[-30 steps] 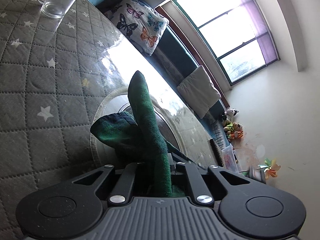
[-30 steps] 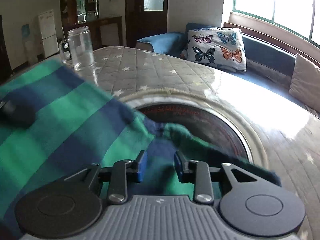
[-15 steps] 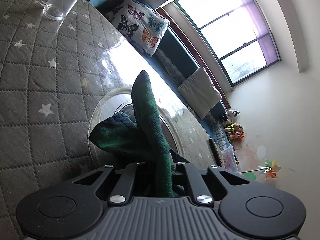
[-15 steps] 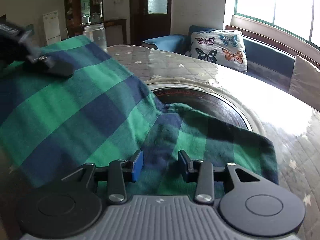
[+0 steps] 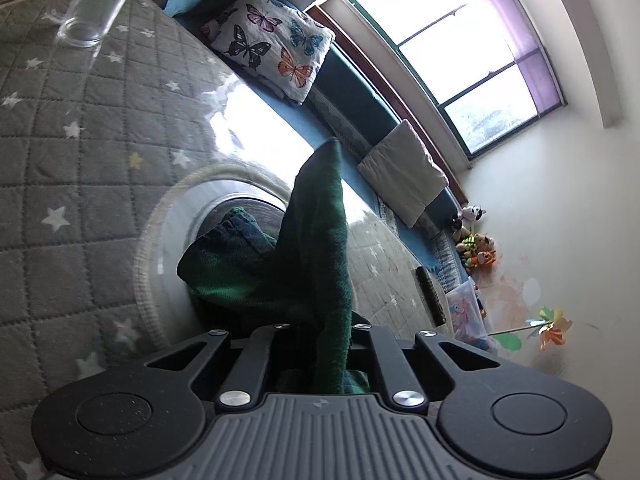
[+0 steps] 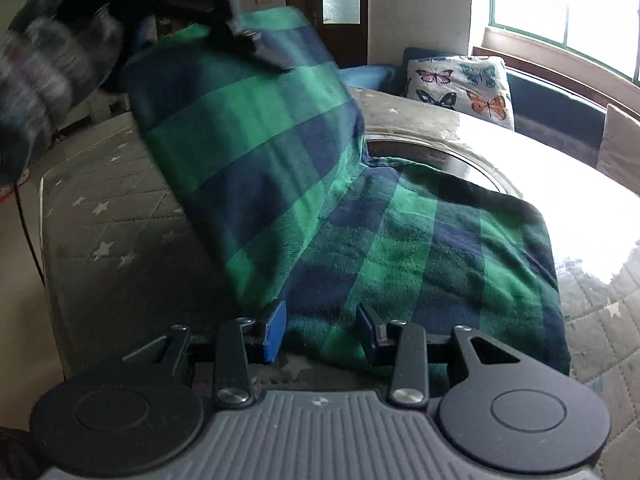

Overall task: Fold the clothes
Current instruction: 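Lift and fold the bundle end over with the left gripper while the right gripper holds it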

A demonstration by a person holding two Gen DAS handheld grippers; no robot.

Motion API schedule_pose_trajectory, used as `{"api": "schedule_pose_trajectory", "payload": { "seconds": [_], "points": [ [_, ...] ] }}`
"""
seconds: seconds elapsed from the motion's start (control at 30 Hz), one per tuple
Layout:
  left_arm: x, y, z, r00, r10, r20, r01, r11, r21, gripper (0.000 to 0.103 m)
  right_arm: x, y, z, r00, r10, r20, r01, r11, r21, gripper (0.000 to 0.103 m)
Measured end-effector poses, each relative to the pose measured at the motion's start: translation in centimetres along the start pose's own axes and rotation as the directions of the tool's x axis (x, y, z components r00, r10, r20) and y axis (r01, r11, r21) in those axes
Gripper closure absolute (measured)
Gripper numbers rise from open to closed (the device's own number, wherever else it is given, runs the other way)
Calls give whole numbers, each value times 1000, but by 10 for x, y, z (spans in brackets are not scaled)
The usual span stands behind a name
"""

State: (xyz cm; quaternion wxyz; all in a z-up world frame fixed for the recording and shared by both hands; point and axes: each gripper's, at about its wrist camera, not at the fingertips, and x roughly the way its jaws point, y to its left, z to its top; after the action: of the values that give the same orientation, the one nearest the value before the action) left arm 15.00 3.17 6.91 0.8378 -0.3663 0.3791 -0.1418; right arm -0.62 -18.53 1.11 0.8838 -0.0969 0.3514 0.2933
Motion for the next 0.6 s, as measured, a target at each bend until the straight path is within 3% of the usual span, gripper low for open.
{"api": "schedule_pose_trajectory", "payload": {
  "seconds": [0.23, 0.47, 0.6],
  "points": [
    [42, -40, -13, 998, 45, -49, -42, 998, 53, 94, -17, -18, -12, 999, 26, 39, -29, 998, 61, 58],
    [94, -59, -39, 986, 105, -130, -92, 990, 105, 93, -53, -61, -28, 992, -41, 119, 20, 986, 168, 53],
    [116, -63, -53, 976, 145, -164, -126, 985, 118, 92, -58, -87, -38, 990, -72, 123, 42, 972, 232, 53]
  ]
}}
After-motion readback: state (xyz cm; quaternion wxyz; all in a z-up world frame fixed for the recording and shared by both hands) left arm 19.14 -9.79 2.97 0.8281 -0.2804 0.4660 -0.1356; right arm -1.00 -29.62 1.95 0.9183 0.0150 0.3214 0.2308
